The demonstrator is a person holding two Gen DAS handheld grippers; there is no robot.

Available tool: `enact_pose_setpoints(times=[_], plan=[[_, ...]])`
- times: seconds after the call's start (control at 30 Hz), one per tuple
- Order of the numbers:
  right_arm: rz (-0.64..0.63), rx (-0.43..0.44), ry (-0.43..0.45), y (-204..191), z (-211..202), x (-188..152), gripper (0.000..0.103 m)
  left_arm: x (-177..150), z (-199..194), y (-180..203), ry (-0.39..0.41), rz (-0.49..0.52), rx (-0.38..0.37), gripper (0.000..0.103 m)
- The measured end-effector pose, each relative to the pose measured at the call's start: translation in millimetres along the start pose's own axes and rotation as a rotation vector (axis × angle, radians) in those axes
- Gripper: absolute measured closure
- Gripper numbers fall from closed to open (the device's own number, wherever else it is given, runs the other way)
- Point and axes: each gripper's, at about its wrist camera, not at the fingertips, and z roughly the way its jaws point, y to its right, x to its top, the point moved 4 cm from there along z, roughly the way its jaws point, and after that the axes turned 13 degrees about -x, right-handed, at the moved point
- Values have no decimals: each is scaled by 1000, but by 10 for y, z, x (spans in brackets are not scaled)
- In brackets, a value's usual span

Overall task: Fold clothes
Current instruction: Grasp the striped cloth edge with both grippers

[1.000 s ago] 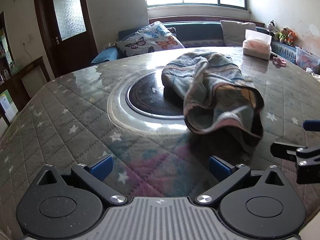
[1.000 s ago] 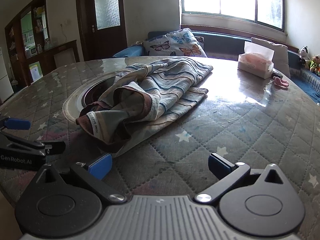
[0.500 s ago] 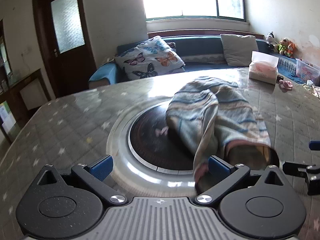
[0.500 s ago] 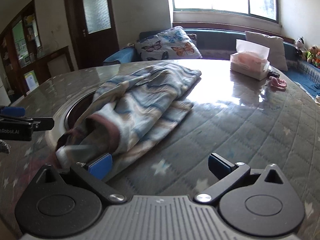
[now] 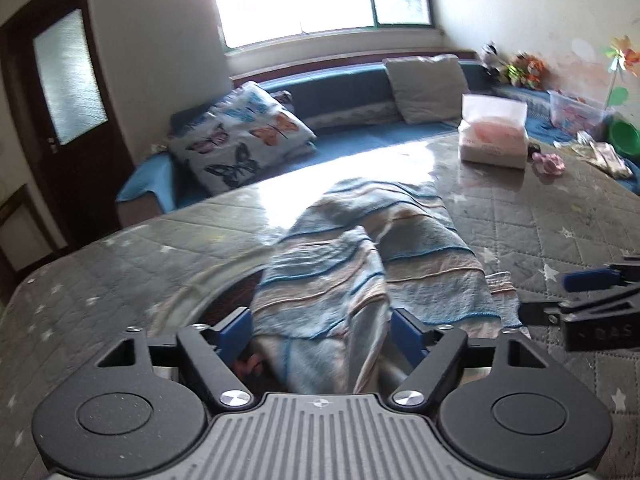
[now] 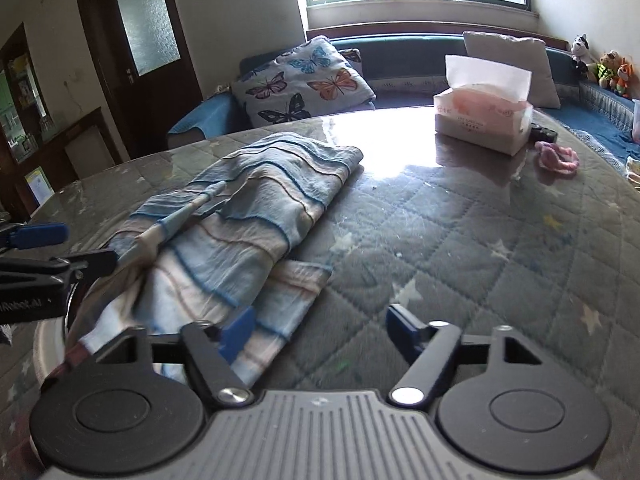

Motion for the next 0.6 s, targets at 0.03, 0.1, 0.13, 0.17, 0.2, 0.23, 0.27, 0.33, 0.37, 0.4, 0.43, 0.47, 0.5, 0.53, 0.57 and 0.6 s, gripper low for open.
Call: enact_pose_setpoints(times=[0.03, 0.1, 0.13, 0.17, 0.2, 0.23, 0.27, 0.33, 0.37, 0.4, 0.43, 0.47, 0.5, 0.53, 0.57, 0.6], plan=[[3, 5, -5, -14, 56, 28, 40, 8, 67, 1, -12, 5, -8, 35], [1, 12, -11, -54, 152, 71, 48, -5, 193, -14, -41, 8, -20, 49], [-3, 14, -13, -78, 192, 85, 50, -16, 237, -30, -54, 6, -25, 60], [-10, 14, -14, -106, 228, 91, 55, -26, 260, -50, -63, 0, -30, 73], [-17, 13, -15, -133, 263, 96, 59, -35, 270, -76, -67, -8, -35, 77], [-32, 5, -5, -162, 276, 98, 62, -42, 263, -102, -66, -19, -42, 85], [-46, -3, 4, -190, 288, 100, 71, -48, 248, -131, -62, -28, -44, 91], [-54, 0, 7, -231, 301, 99, 92, -57, 189, -201, -47, -46, -35, 94], [-55, 1, 9, -239, 291, 95, 96, -61, 143, -244, -36, -57, -26, 96], [-56, 2, 11, -246, 281, 90, 98, -70, 92, -291, -26, -71, -16, 96], [-53, 4, 15, -244, 262, 88, 98, -79, 37, -341, -16, -87, -3, 97], [-50, 6, 19, -238, 247, 88, 99, -90, -21, -393, -6, -105, 11, 97], [-40, 8, 31, -216, 198, 96, 99, -100, -80, -445, 4, -122, 26, 97], [-34, 10, 40, -193, 157, 105, 99, -118, -152, -506, 14, -140, 40, 98], [-31, 9, 47, -177, 129, 110, 99, -143, -236, -577, 25, -156, 57, 98], [-26, 5, 60, -140, 62, 121, 99, -165, -313, -647, 36, -172, 78, 98]])
